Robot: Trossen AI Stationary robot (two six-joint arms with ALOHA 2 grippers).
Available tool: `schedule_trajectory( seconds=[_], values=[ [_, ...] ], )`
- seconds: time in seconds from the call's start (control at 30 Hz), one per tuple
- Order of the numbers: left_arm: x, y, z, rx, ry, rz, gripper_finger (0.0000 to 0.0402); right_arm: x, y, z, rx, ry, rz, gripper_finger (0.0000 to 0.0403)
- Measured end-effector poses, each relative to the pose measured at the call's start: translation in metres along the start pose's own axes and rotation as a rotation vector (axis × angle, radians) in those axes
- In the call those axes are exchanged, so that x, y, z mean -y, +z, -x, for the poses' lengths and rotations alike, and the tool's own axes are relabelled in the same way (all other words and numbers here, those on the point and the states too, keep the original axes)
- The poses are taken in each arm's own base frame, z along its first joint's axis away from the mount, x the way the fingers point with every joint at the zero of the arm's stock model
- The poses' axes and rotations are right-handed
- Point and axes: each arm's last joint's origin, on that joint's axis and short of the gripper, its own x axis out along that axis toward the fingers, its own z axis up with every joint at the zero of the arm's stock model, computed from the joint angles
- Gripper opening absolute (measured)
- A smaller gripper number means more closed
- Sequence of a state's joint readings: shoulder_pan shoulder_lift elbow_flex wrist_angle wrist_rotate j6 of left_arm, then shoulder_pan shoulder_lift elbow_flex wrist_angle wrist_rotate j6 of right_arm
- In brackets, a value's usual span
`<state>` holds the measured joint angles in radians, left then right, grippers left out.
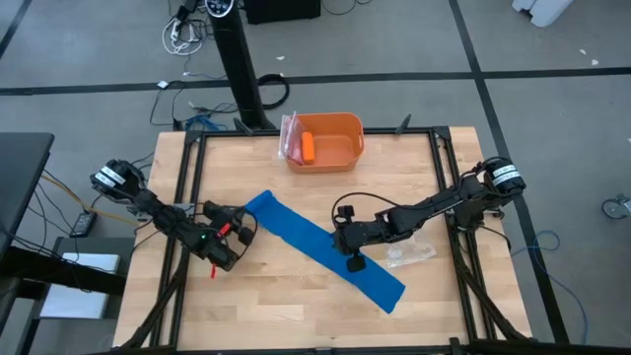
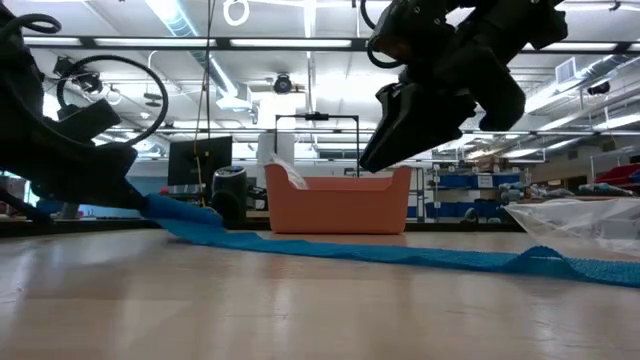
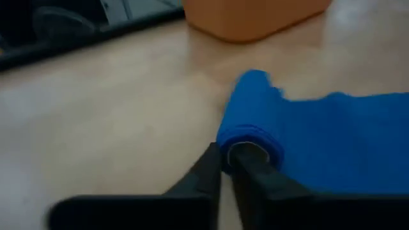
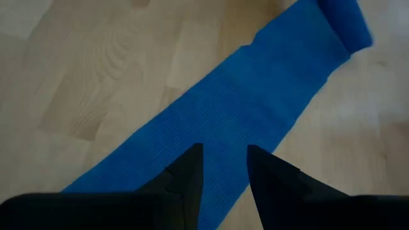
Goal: Roll bandage
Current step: Roll the blue bandage
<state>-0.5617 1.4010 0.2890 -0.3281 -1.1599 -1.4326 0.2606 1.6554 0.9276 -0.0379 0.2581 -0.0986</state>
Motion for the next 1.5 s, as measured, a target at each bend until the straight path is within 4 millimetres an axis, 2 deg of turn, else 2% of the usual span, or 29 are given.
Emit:
schedule_trajectory(
  seconds=[0.1,0.2,0.37,0.53,0.77,0.93,1.17,1.3,1.4,1.5],
  values=[
    [0.001,0.002,0.000,0.048,0.010,-0.012,0.0011,0.003,0.002,-0.001,0.020,-0.008,-0.014,0.0122],
    [0.010,0.010,0.002,0.117,0.011,-0.052,0.0005,0.006,0.003,-0.001,0.028,-0.015,-0.043,0.0123],
    [0.040,0.036,0.012,0.252,0.033,-0.217,0.0003,0.015,0.008,0.008,0.063,-0.032,-0.068,0.0123],
    [0.061,0.063,0.022,0.348,0.083,-0.299,0.0002,0.031,0.017,0.029,0.154,-0.080,-0.123,0.0123],
    [0.057,0.080,0.029,0.375,0.091,-0.266,0.0001,0.048,0.002,0.060,0.397,-0.117,-0.278,0.0123],
    [0.055,0.091,0.034,0.305,0.020,-0.250,0.0001,0.049,-0.018,0.062,0.507,-0.101,-0.333,0.0124],
    [0.060,0.107,0.042,0.231,-0.132,-0.264,0.0001,0.046,-0.023,0.060,0.509,-0.093,-0.331,0.0124],
    [0.057,0.110,0.045,0.129,-0.270,-0.144,0.0000,0.041,-0.023,0.060,0.500,-0.074,-0.320,0.0124],
    [0.059,0.105,0.048,0.001,-0.382,-0.040,0.0000,0.038,-0.024,0.059,0.483,-0.063,-0.321,0.0124],
    [0.058,0.096,0.054,-0.109,-0.415,0.131,0.0000,0.036,-0.027,0.058,0.453,-0.052,-0.335,0.0126]
  ],
)
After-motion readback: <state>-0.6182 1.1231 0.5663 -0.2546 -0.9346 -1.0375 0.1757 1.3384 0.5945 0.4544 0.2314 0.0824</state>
